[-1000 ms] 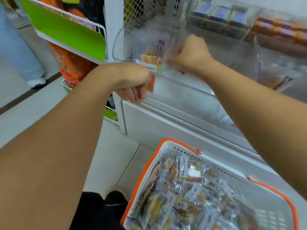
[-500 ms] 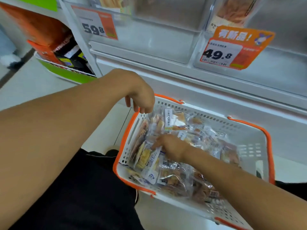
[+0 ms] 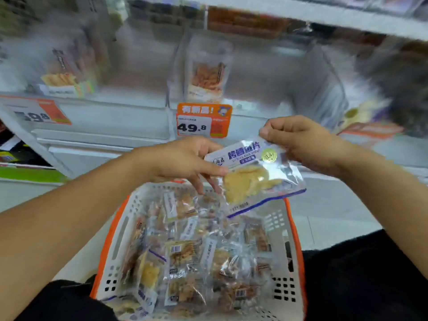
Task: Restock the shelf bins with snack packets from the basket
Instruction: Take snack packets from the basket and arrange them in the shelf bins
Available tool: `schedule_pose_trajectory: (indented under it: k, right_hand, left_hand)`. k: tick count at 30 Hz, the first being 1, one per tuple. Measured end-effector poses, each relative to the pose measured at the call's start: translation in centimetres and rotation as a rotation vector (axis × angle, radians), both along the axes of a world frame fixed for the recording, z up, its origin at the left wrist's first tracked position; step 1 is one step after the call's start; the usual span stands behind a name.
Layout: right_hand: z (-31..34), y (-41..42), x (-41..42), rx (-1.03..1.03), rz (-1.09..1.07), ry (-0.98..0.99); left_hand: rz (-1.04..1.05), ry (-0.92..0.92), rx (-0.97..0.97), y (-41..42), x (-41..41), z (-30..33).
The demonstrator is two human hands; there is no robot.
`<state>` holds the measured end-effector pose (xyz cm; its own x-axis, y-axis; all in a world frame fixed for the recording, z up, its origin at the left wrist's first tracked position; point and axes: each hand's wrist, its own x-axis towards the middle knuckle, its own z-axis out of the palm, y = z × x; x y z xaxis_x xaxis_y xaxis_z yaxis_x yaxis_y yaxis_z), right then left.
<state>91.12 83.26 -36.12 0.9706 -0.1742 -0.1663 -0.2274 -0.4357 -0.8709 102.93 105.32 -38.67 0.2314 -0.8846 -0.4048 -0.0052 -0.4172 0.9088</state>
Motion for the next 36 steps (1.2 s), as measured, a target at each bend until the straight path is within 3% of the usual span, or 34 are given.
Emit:
schedule_pose_trajectory:
  k: [4,7,9,13,16,18,25,30,36]
  right_hand:
    - [5.1,-5.9,-3.8,0.205,-0.166,-0.113]
    - [7.3,-10.8,-7.1,0.107,-0.171,-0.137]
    - [7.8,-14.0,-9.1,0.080,-0.286,-0.238]
    - [8.4,-19.2,-12.3,0.043,-0.535,-0.608]
    - [8.7,-21.9,-13.7,-0.156,-0.590,-0.728]
    - [8.2,-23.1,-13.7,-0.251,-0.566,-0.644]
    - [5.0,-23.3,-8.9,-0.519,-0.280,-0.152]
    - [3.3,-22.5,-6.6,-0.438,-0.291,-0.087]
    - [3.5,-21.7,-6.6,-0.527,-0.377,-0.074]
  left_hand:
    - [0.265,0.096,-0.239,-7.8,-3.6,2.1]
    - [0.358,0.131,-0.367,-13.7,-5.7,3.8]
    - [0.352,0.083,-0.431,-17.4,-7.1,4.9]
    - [0.358,-0.370,-0.499,-24.0,-8.0,6.5]
    - [0.576,-0.674,-0.478,-26.3,-6.8,6.7]
    - [0.632,-0.721,-0.431,-26.8,-5.7,6.1]
    - [0.347,-0.949,-0.306,-27.0,-4.7,5.1]
    - [0.277,-1.020,-0.334,-27.0,-4.6,4.9]
    - [0.296,-0.977,-0.362,-26.5,-4.3,4.7]
